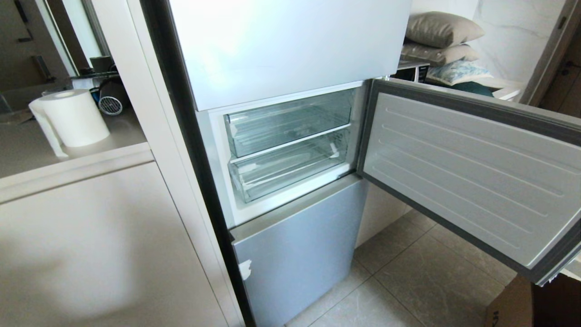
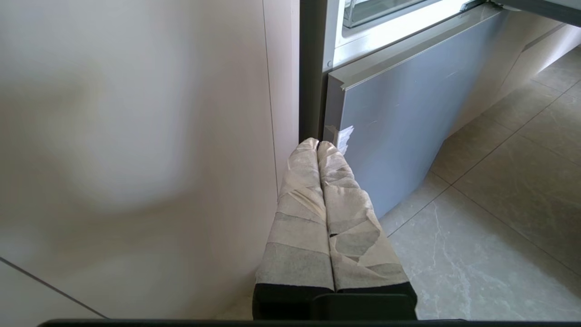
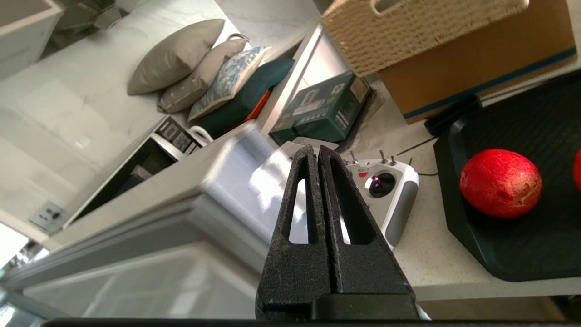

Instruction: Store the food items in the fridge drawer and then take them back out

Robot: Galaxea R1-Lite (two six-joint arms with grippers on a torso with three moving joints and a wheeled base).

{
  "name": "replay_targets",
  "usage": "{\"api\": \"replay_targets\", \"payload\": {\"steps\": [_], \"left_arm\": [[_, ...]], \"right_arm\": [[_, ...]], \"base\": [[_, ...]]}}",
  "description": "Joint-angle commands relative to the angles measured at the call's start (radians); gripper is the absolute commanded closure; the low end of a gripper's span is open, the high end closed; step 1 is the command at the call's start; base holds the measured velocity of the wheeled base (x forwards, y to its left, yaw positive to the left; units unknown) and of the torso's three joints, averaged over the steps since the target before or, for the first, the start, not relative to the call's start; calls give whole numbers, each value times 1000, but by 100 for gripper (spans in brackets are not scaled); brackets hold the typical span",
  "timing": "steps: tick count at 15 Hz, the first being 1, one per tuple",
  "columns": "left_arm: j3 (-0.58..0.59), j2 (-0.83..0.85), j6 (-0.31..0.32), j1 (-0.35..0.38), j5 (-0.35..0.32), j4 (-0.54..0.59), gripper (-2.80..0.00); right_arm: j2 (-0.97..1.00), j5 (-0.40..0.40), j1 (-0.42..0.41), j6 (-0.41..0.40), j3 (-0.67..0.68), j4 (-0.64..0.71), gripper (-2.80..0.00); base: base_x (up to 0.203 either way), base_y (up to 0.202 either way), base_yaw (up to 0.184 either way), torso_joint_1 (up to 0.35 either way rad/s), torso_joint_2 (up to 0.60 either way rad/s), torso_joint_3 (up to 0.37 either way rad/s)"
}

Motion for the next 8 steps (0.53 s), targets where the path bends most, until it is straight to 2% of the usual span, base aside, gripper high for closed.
{"api": "replay_targets", "payload": {"steps": [1, 4, 8], "left_arm": [[0, 0, 0, 0, 0, 1, 0], [0, 0, 0, 0, 0, 1, 0], [0, 0, 0, 0, 0, 1, 0]], "right_arm": [[102, 36, -71, 40, -56, -8, 0], [195, 100, -112, 61, -103, -8, 0], [276, 272, -120, 163, -170, -5, 0]], "base": [[0, 0, 0, 0, 0, 0], [0, 0, 0, 0, 0, 0], [0, 0, 0, 0, 0, 0]]}}
